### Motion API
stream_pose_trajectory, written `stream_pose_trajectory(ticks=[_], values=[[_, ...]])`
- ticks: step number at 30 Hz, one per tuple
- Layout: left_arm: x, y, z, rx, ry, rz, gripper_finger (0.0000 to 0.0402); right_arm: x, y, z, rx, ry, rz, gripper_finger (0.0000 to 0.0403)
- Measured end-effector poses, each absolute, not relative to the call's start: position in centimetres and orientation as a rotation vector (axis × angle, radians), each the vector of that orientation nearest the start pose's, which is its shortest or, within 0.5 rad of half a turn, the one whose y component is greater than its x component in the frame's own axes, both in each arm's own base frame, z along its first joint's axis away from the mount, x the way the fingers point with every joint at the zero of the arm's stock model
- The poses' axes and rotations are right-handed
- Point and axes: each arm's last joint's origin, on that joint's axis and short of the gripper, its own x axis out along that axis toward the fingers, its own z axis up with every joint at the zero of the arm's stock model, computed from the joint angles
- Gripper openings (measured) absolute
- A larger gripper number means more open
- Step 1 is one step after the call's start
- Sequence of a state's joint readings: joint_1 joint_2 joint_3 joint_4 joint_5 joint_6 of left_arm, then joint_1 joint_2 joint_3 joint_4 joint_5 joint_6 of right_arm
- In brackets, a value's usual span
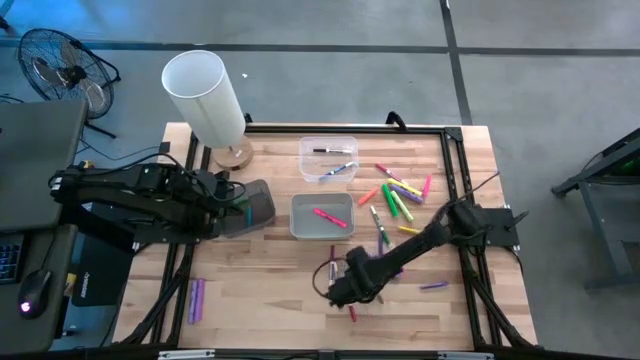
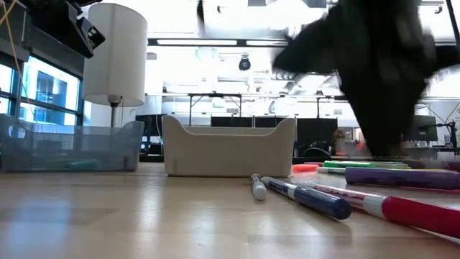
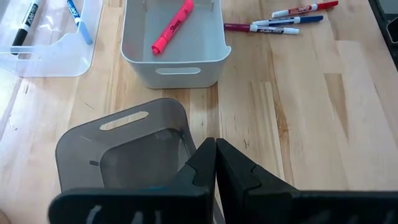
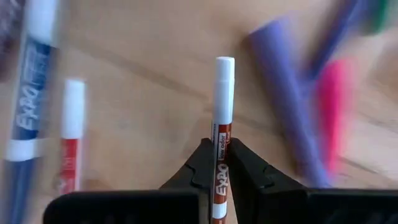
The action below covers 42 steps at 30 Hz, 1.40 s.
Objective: Pick & Place Markers
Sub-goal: Put the brown marker pen into the transparent bin, then put the left purple highlighter pen into the gray bin
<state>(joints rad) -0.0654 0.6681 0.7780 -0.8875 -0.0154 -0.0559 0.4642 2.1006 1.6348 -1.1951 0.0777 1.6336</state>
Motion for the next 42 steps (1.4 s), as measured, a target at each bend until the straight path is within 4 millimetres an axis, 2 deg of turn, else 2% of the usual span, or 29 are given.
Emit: stream_pose_trajectory(ticks=[2, 6, 10, 14, 19, 21, 24, 27, 30, 33, 37, 40, 42], values=[[11.9, -0.7, 28.6, -0.019, 0.778, -0.018, 0.0007, 34.5, 16.0, 21.6, 0.838, 1.283, -0.965, 0.0014], [12.3, -0.6, 28.5, -0.005, 0.779, 0.024, 0.0007, 32.7, 12.3, 26.5, 0.729, 1.176, -0.951, 0.0014], [12.7, -0.6, 28.6, -0.015, 0.764, 0.05, 0.0007, 31.0, 7.1, 31.5, 0.619, 1.023, -0.924, 0.0014], [13.1, -0.5, 28.7, -0.033, 0.735, 0.11, 0.0001, 31.3, 0.9, 33.8, 0.467, 0.905, -0.899, 0.0014], [13.4, -0.1, 29.0, -0.035, 0.681, 0.26, 0.0002, 33.8, -7.1, 35.6, 0.288, 0.735, -0.726, 0.0014], [13.5, 0.1, 29.2, -0.047, 0.645, 0.319, 0.0002, 35.0, -10.1, 35.4, 0.226, 0.679, -0.658, 0.0014], [13.6, 0.2, 29.3, -0.09, 0.611, 0.384, 0.0002, 36.3, -13.7, 33.9, 0.135, 0.676, -0.594, 0.0014], [13.6, 0.3, 29.4, -0.159, 0.584, 0.427, 0.0002, 37.2, -16.4, 31.6, 0.06, 0.729, -0.545, 0.0012], [13.6, 0.2, 29.4, -0.241, 0.569, 0.448, 0.0002, 38.0, -18.3, 28.4, 0.019, 0.837, -0.506, 0.0013], [13.7, 0.2, 29.3, -0.323, 0.558, 0.474, 0.0003, 38.5, -19.2, 25.5, -0.023, 0.953, -0.48, 0.0027], [13.7, 0.2, 29.0, -0.384, 0.572, 0.506, 0.0022, 38.9, -19.4, 23.2, -0.034, 1.042, -0.48, 0.0054], [14.2, 0.2, 28.6, -0.392, 0.597, 0.525, 0.0064, 39.1, -19.0, 22.9, -0.022, 1.06, -0.481, 0.0067], [14.6, 0.2, 28.4, -0.394, 0.609, 0.543, 0.0101, 39.0, -18.5, 23.6, 0.007, 1.039, -0.498, 0.0073]])
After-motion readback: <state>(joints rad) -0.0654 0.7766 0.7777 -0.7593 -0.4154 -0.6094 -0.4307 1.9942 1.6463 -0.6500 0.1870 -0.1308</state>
